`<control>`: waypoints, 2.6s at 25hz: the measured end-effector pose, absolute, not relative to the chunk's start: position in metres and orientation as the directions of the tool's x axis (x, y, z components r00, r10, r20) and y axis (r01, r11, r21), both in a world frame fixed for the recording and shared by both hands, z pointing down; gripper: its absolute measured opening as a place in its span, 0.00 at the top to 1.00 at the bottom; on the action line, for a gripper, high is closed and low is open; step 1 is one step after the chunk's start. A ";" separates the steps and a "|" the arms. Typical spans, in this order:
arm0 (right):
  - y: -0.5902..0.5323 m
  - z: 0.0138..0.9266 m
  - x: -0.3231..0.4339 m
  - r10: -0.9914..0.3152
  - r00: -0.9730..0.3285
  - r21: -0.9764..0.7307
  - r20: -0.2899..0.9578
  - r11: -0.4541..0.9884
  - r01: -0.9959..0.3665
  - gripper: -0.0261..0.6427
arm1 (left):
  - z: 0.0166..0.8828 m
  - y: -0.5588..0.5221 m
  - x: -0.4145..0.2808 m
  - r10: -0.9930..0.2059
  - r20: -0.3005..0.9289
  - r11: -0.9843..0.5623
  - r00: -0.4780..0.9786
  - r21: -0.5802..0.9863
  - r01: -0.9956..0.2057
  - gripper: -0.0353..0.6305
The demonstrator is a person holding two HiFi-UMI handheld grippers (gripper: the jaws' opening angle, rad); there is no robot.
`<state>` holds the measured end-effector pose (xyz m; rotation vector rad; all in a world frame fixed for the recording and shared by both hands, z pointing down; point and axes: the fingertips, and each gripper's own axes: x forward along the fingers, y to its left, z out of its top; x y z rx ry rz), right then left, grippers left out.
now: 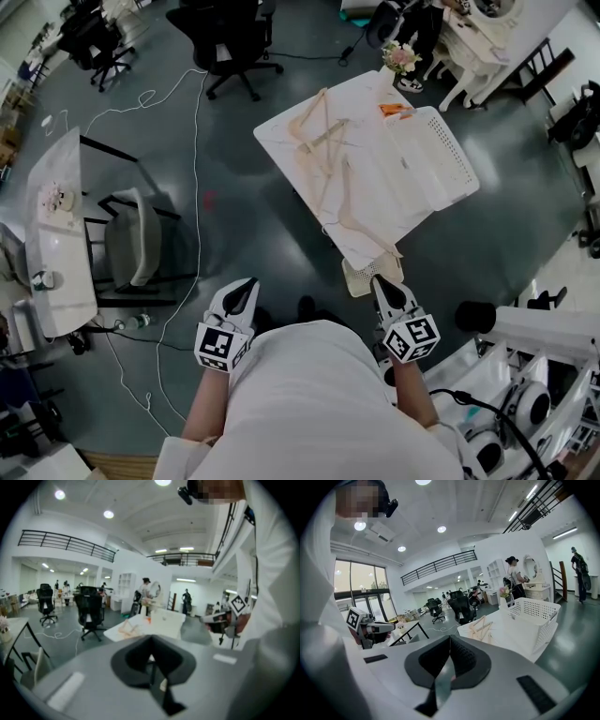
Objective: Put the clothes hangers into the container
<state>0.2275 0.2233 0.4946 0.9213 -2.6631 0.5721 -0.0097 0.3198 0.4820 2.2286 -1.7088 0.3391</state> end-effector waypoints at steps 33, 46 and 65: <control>0.114 0.503 0.125 -0.542 -0.733 -0.262 0.412 0.700 -0.665 0.96 | 0.491 0.187 -0.112 -0.870 0.361 -0.320 0.337 0.108 -0.941 0.95; 0.068 0.500 0.041 -0.566 -0.704 -0.223 0.429 0.689 -0.690 0.96 | 0.506 0.137 -0.182 -0.817 0.386 -0.414 0.429 0.126 -0.901 0.95; -0.009 0.545 0.002 -0.377 -0.762 -0.214 0.527 0.808 -0.548 0.95 | 0.527 0.089 -0.173 -0.828 0.415 -0.324 0.377 0.195 -0.926 0.95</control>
